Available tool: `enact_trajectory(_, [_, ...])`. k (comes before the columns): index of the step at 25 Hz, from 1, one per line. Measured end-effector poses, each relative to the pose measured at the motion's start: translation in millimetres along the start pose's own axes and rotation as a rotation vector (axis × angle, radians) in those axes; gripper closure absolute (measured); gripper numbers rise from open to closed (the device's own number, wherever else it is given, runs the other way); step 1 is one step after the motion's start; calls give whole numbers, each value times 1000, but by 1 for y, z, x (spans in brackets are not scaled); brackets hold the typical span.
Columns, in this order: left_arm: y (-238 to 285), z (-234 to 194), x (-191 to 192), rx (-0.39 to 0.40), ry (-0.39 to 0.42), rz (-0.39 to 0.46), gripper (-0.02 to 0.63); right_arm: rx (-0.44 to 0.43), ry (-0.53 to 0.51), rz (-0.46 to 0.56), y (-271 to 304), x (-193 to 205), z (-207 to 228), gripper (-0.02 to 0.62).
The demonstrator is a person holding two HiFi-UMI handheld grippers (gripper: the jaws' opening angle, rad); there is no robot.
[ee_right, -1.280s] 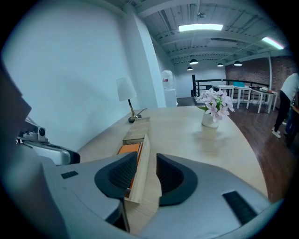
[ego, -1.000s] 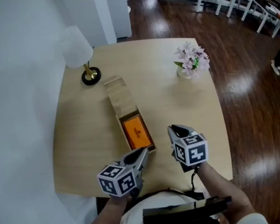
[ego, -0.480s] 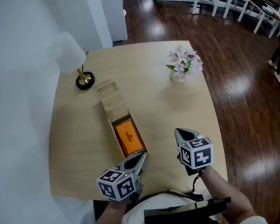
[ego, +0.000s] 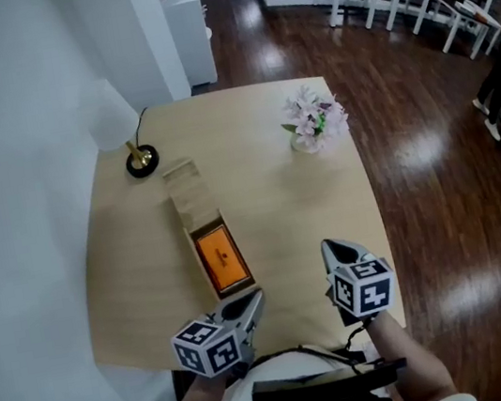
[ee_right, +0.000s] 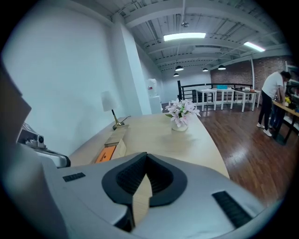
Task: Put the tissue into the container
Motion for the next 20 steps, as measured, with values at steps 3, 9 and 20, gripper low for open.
enact_trajectory(3, [-4,6,-2,6,13,-5,600,-4,13,8,-8,2,6,592])
enact_trajectory(9, [-12,9,-1,-4,12,-15,600,3,35,27,-20,6,17,592])
enact_trajectory(20, [-15,15,5,-2,14,-52,600,-2,40,35,-37,16,27,595])
Point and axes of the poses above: the fingertips, and each gripper's own axes: y forward along the fingers, z to its right, x out of its underside, the point moved 8 cm from there along -y, backward along the fingers, and after that the axes turned 14 degrees about y, right-handed, at the moved point
